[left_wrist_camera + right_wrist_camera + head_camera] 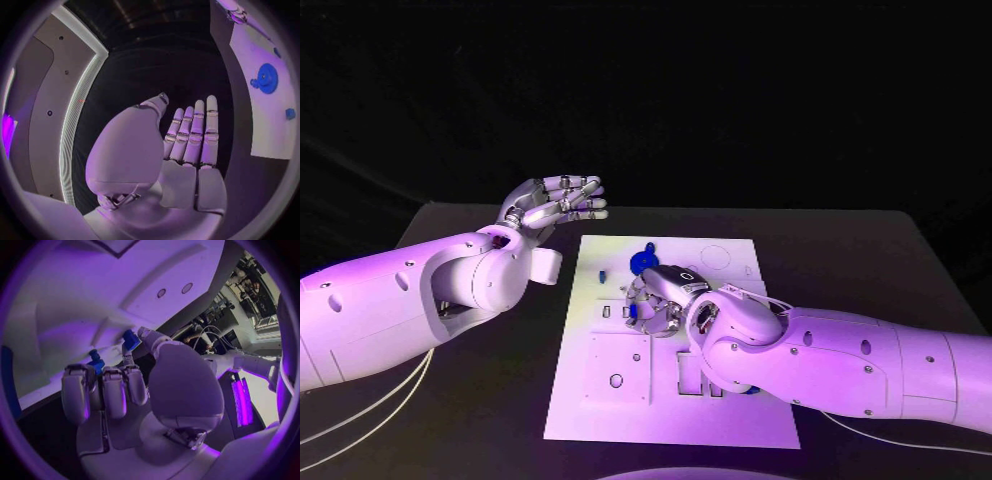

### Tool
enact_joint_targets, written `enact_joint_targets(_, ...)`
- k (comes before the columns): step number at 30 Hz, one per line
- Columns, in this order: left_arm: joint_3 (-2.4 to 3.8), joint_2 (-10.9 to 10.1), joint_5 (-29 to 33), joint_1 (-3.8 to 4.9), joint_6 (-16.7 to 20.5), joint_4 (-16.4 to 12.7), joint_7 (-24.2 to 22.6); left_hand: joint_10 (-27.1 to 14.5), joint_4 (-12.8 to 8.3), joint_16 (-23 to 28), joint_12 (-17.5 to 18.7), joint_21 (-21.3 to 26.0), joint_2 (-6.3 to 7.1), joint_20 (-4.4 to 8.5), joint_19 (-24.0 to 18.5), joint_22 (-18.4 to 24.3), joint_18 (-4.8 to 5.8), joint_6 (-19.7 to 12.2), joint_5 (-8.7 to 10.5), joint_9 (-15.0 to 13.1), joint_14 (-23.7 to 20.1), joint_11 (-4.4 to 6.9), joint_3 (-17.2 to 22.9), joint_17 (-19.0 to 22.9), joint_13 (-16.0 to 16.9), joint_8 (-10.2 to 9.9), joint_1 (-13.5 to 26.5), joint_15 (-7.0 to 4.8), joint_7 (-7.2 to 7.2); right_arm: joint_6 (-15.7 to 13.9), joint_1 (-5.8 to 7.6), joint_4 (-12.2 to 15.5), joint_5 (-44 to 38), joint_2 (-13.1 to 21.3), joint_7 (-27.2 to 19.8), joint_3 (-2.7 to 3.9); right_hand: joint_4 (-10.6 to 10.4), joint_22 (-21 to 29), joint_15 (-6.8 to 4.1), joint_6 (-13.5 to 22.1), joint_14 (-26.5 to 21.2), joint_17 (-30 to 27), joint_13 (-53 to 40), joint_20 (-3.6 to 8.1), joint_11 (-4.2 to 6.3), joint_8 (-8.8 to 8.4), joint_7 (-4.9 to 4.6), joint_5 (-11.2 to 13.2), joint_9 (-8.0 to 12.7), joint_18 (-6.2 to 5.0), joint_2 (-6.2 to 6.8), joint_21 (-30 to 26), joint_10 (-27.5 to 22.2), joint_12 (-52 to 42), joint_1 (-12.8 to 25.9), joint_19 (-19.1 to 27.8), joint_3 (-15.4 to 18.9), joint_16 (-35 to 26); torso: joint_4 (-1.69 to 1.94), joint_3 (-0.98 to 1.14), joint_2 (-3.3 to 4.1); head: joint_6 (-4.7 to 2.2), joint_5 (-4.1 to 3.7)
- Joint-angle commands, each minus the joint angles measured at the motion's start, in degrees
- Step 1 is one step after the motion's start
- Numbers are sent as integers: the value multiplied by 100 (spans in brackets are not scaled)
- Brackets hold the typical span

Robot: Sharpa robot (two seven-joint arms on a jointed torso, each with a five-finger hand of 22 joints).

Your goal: Assemble the parts on the task board

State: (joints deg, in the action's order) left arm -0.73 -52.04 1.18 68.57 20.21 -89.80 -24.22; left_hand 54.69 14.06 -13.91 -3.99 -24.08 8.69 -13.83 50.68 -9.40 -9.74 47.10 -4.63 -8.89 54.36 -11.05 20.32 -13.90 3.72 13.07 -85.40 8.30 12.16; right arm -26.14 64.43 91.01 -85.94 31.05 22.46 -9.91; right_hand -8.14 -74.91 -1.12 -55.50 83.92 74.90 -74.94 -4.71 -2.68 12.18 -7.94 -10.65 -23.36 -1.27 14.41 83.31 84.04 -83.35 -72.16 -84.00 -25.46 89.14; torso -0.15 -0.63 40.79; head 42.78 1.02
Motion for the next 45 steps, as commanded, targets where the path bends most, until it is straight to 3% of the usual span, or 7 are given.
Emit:
enact_joint_targets(1,4,3,1,4,-101,-12,-25,15,-12,32,18,-33,42,-1,-57,5,-65,41,27,-8,-27,13,-15,-10,2,-15,18,8,118,-24,-5,6,-52,3,2,-1,4,-983,33,38,516,1108,-941,-58,-48,-28,5,14,7,-70,42,-37,140,18,-6,-112,28,-35,-1,0,-1,-4,2)
enact_joint_targets(13,3,-1,-1,4,-101,-8,-17,15,-12,32,18,-33,42,-1,-57,5,-65,41,27,-8,-27,13,-15,-10,2,-15,18,8,118,-337,-5,32,-33,43,-166,-1,-68,-965,51,121,510,1084,-905,-80,-67,-70,-14,8,37,-78,65,-70,105,64,-12,-95,267,-44,1,0,-3,-20,3)
enact_joint_targets(17,3,-3,-218,4,-50,38,166,15,-16,38,21,-36,46,-1,-55,7,-66,39,29,-8,-23,11,-18,-17,1,-18,21,7,120,-930,2,113,147,177,-605,2,-855,-848,221,796,475,950,-577,-219,-268,-390,-217,-71,256,-126,-237,-274,-175,420,-739,10,2477,-96,-6,3,-14,-38,13)
enact_joint_targets(26,-16,-6,-1519,4,-363,173,1673,1023,198,-2006,-602,-1409,107,519,1159,-662,-73,185,22,-118,1802,357,-344,-1351,236,192,343,-516,-36,-1645,356,443,2282,909,-2532,20,-849,-695,191,586,418,735,-447,-228,-221,-222,-178,-32,274,-188,-578,-525,-259,526,-989,152,2469,-176,-28,21,-94,-18,60)
enact_joint_targets(32,-22,-3,-2744,7,-1195,164,2859,1308,199,-5304,-2211,-3603,75,728,1668,-2767,108,146,16,-473,2417,622,-453,-4328,1216,990,483,-727,-233,-1383,652,681,3608,1547,-3119,34,-840,-633,157,513,399,659,-402,-193,-186,-127,-142,-21,265,-210,-674,-629,-301,570,-1030,211,2412,-212,-45,41,-153,25,96)
enact_joint_targets(33,-23,2,-2982,8,-1385,155,3091,524,104,-6378,-3847,-4638,-249,829,1793,-3949,224,-155,-93,-904,2701,832,-476,-5441,2418,1729,842,-813,-351,-1351,699,706,3783,1648,-3159,35,-841,-632,152,497,398,657,-403,-188,-181,-106,-136,-18,261,-210,-681,-632,-300,567,-1025,211,2411,-214,-49,47,-165,33,103)
enact_joint_targets(45,-24,324,-4736,23,-2527,179,4885,1169,284,-7116,-6436,-5678,-400,925,2383,-5623,476,-266,19,-1837,3217,935,-940,-6591,4689,3375,1807,-1001,-640,-1237,958,551,4583,2197,-3147,38,-849,-629,141,504,397,649,-401,-175,-171,-78,-127,-9,262,-211,-680,-641,-299,565,-970,212,2436,-220,-41,97,-252,136,160)
